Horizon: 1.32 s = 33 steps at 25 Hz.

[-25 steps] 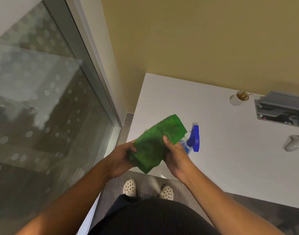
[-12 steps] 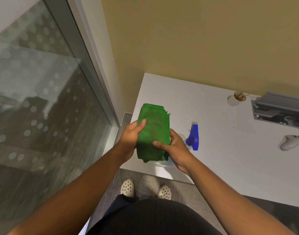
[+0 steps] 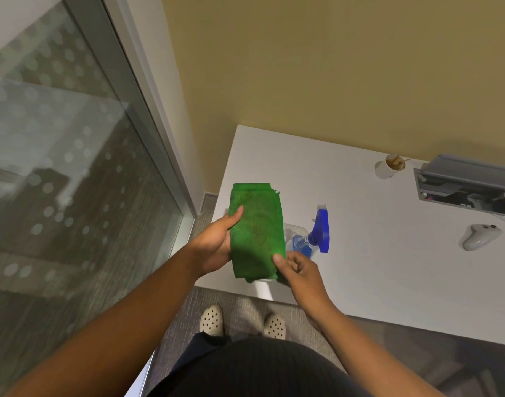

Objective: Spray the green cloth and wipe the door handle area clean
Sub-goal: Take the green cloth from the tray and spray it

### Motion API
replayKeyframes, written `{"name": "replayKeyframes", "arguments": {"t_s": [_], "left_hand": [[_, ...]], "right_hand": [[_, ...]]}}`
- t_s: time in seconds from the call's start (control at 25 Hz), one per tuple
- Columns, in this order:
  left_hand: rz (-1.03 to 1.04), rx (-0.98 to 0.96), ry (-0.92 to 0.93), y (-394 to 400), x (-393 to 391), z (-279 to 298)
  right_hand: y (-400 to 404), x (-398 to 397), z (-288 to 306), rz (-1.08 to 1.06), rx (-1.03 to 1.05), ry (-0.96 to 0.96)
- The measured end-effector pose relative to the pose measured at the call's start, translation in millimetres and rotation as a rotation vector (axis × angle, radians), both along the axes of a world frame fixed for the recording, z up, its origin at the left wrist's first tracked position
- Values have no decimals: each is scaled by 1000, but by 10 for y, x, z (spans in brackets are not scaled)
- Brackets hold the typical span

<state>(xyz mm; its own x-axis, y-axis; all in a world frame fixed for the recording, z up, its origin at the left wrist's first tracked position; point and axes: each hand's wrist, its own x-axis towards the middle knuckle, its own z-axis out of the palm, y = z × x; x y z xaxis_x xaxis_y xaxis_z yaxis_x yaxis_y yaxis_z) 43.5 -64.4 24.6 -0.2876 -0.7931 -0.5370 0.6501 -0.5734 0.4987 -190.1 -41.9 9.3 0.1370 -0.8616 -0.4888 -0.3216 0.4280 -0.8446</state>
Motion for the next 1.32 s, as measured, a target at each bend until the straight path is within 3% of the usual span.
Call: {"name": "replayKeyframes", "arguments": {"t_s": [0.16, 0.36, 0.6, 0.88, 1.0, 1.16, 1.32], "left_hand": [[31, 10, 42, -27, -11, -114], [21, 69, 84, -34, -60, -193], [49, -5, -63, -63, -11, -204], [181, -33, -55, -189, 77, -129], [175, -26, -9, -244, 69, -65], [117, -44, 64, -290, -10, 19], [105, -40, 64, -304, -108, 50]], "right_hand": [[61, -267, -44, -321, -140, 197], [-358, -174, 31, -121, -307, 113], [-579, -21, 60, -94, -415, -20], [-912, 157, 935, 3, -495, -22], [-841, 187, 1132, 69, -474, 121], [-539, 310, 1024, 212, -287, 97], [-413, 420, 858, 277, -235, 190]]}}
